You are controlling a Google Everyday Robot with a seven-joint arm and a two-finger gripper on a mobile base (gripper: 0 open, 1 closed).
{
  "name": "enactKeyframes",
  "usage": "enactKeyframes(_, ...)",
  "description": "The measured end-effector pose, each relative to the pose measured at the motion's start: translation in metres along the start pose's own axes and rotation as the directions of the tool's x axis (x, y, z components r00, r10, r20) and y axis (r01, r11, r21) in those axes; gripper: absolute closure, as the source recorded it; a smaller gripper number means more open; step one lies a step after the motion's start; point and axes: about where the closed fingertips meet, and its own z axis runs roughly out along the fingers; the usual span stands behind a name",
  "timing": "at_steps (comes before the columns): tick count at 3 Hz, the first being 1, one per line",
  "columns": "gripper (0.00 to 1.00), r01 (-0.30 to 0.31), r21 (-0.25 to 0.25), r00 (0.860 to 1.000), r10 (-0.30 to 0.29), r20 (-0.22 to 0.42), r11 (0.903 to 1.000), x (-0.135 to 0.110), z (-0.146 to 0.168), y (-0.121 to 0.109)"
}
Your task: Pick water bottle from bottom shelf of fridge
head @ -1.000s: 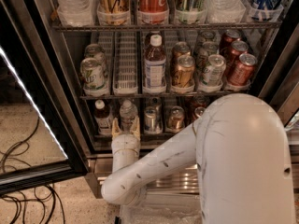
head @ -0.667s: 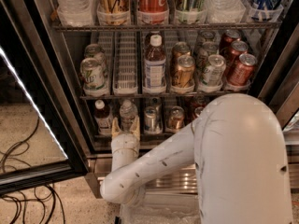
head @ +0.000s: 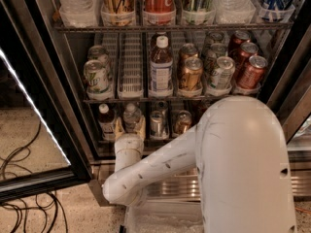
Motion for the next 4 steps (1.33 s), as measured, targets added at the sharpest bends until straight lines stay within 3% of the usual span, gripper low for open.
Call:
enactKeyframes(2,0.34,0.003,0.015,1.0,-0.003,0.006,0.9999,-0.0012,0.0093,-0.0013)
enactKeyframes(4,0.76,0.003,0.016,1.0,-0.003,0.004,0.9999,-0.0005,0.0097,-0.0015)
